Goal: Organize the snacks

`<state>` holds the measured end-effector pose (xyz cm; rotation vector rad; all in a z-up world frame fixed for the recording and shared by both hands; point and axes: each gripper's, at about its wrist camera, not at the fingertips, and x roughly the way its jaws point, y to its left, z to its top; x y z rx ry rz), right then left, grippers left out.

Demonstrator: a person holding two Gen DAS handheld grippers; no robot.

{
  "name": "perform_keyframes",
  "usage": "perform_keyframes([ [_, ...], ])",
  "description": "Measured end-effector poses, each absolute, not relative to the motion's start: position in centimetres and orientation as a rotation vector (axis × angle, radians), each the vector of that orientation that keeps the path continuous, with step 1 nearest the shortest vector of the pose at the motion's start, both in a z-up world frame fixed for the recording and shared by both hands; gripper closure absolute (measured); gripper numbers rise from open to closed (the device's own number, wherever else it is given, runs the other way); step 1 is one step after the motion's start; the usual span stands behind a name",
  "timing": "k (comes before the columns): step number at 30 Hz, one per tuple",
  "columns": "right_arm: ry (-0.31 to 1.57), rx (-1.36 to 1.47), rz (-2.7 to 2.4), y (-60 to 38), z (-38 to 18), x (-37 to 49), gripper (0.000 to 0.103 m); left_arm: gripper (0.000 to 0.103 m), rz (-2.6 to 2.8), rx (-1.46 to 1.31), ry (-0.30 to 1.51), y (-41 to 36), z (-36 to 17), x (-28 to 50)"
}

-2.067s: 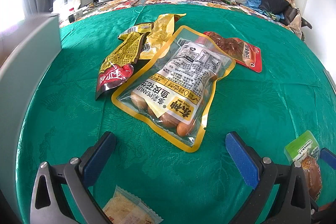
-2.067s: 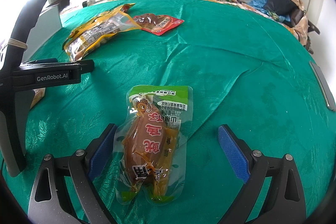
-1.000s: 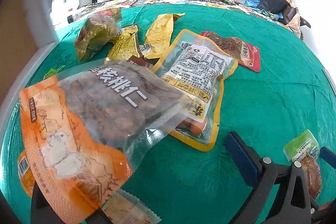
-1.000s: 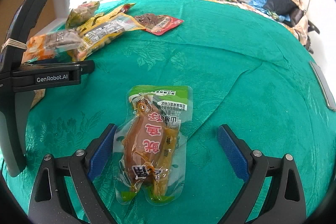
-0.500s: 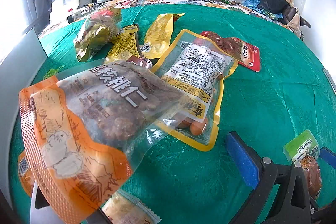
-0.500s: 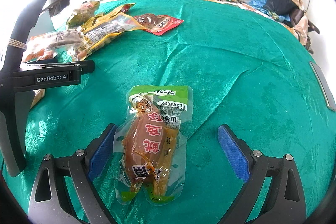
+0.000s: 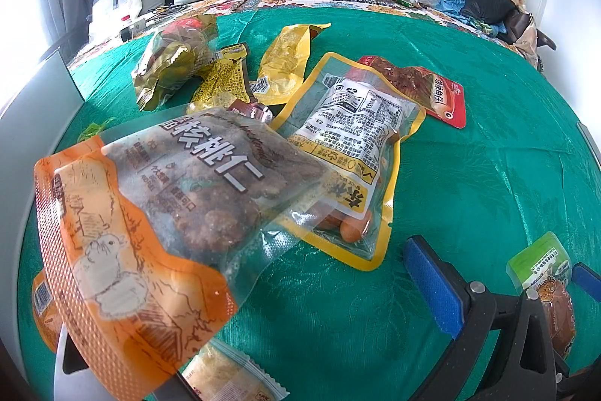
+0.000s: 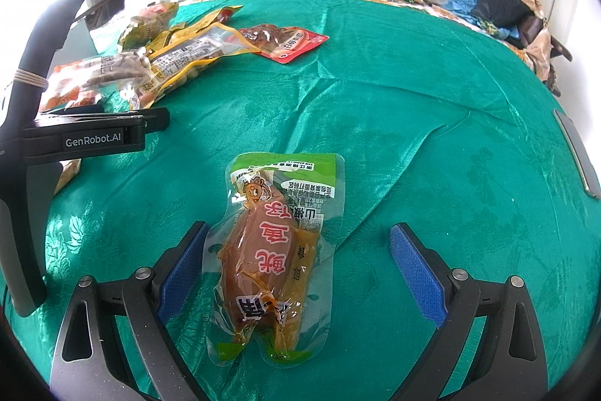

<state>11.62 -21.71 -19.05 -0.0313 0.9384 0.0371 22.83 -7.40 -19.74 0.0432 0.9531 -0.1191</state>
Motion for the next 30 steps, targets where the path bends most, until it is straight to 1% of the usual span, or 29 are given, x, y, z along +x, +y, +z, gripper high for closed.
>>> perform_keyframes([
  [10, 0.938, -0.032, 0.037, -21.7, -19.1, 11.6, 0.006, 0.0, -0.11, 0.035, 0.961, -7.3, -19.7, 22.8],
  [11, 0.938, -0.032, 0.037, -21.7, -19.1, 11.6, 0.006, 0.0, -0.117, 0.041, 0.987, -7.2, -19.7, 22.8],
  [14, 0.938, -0.032, 0.037, -21.7, -19.1, 11.6, 0.006, 0.0, -0.242, 0.104, 1.148, -6.7, -19.1, 21.7],
  [16, 0.938, -0.032, 0.037, -21.7, -19.1, 11.6, 0.006, 0.0, -0.343, 0.111, 1.19, -5.0, -18.3, 19.9],
  [20, 0.938, -0.032, 0.037, -21.7, -19.1, 11.6, 0.006, 0.0, -0.426, 0.07, 1.161, -0.2, -16.5, 18.0],
  [22, 0.938, -0.032, 0.037, -21.7, -19.1, 11.6, 0.006, 0.001, -0.45, 0.042, 1.178, 1.1, -16.4, 17.9],
  [24, 0.938, -0.032, 0.037, -21.7, -19.1, 11.6, 0.006, 0.01, -0.468, 0.044, 1.196, 1.3, -16.6, 17.5],
  [25, 0.938, -0.032, 0.037, -21.7, -19.1, 11.6, 0.006, 0.029, -0.471, 0.075, 1.194, 0.9, -16.8, 17.1],
  [26, 0.938, -0.032, 0.037, -21.7, -19.1, 11.6, 0.006, 0.04, -0.456, 0.127, 1.197, 0.3, -17.2, 16.5],
  [27, 0.938, -0.032, 0.037, -21.7, -19.0, 11.6, 0.006, 0.056, -0.436, 0.159, 1.2, 0.0, -17.5, 16.2],
  [28, 0.938, -0.032, 0.037, -21.7, -19.1, 11.6, 0.006, 0.07, -0.401, 0.185, 1.165, 0.0, -17.4, 15.9],
  [29, 0.937, -0.03, 0.038, -21.7, -19.0, 11.5, 0.006, 0.074, -0.388, 0.167, 1.162, 0.2, -17.4, 15.7],
  [30, 0.94, -0.028, 0.041, -21.8, -19.0, 11.5, 0.006, 0.074, -0.383, 0.133, 1.163, 0.7, -17.5, 15.4],
])
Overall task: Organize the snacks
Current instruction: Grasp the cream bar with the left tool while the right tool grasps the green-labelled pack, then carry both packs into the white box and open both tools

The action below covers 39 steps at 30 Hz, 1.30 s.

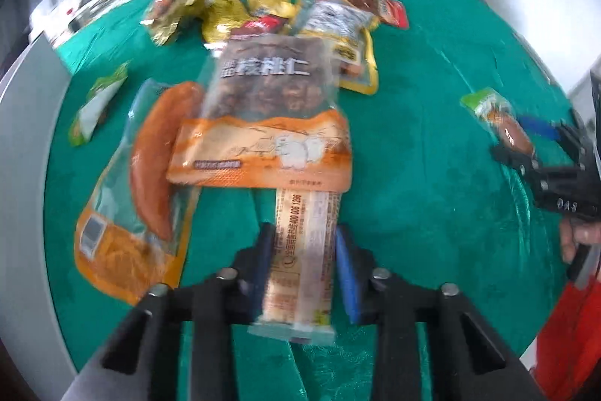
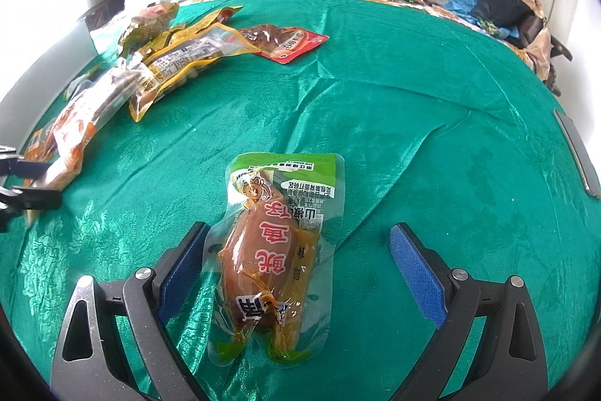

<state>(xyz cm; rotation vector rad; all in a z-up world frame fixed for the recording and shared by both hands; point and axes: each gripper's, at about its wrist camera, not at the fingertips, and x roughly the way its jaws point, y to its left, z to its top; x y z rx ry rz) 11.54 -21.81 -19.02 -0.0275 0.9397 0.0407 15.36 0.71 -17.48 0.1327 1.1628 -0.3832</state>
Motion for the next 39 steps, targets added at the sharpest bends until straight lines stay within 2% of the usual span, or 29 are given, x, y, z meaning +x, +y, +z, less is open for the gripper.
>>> perform_keyframes([
  [8, 1.179, 0.136, 0.068, -22.8, -17.3, 13.7, 0.01, 0.075, -0.397, 0.032, 1.128, 2.1, -17.4, 9.9],
  [9, 1.202, 0.132, 0.073, -22.4, -17.5, 14.1, 0.016, 0.075, -0.392, 0.001, 1.121, 2.5, -17.4, 9.3],
  [10, 1.233, 0.089, 0.065, -21.6, -17.9, 14.4, 0.036, 0.075, -0.386, -0.038, 1.111, 3.1, -17.3, 8.7],
  [11, 1.228, 0.017, 0.035, -20.9, -17.7, 14.5, 0.039, 0.075, -0.382, -0.068, 1.102, 3.6, -17.1, 8.3],
  [15, 1.248, 0.079, 0.023, -21.1, -17.0, 13.6, 0.043, 0.075, -0.403, -0.193, 1.03, 5.8, -15.1, 6.2],
  [24, 1.159, 0.48, 0.168, -21.4, -12.6, 10.2, 0.044, 0.075, -0.383, -0.408, 0.825, 13.5, -7.2, 4.4],
  [30, 1.111, 0.493, 0.467, -9.1, -6.5, 13.1, 0.044, 0.075, -0.203, -0.421, 0.722, 23.6, -2.0, 3.7],
  [35, 1.078, 0.468, 0.743, 5.7, -1.5, 14.9, 0.044, 0.075, 0.008, -0.357, 0.746, 31.1, -1.7, 3.6],
  [36, 1.072, 0.457, 0.777, 8.1, -0.9, 15.0, 0.044, 0.073, 0.049, -0.343, 0.753, 32.0, -1.9, 3.5],
  [37, 1.063, 0.443, 0.818, 11.3, -0.1, 15.3, 0.043, 0.063, 0.09, -0.334, 0.763, 33.2, -2.4, 3.4],
  [38, 1.059, 0.43, 0.841, 13.7, 0.1, 15.7, 0.041, 0.046, 0.117, -0.334, 0.773, 34.0, -2.8, 3.4],
  [39, 1.057, 0.422, 0.861, 16.0, 0.3, 16.1, 0.038, 0.037, 0.158, -0.335, 0.784, 34.9, -3.2, 3.4],
])
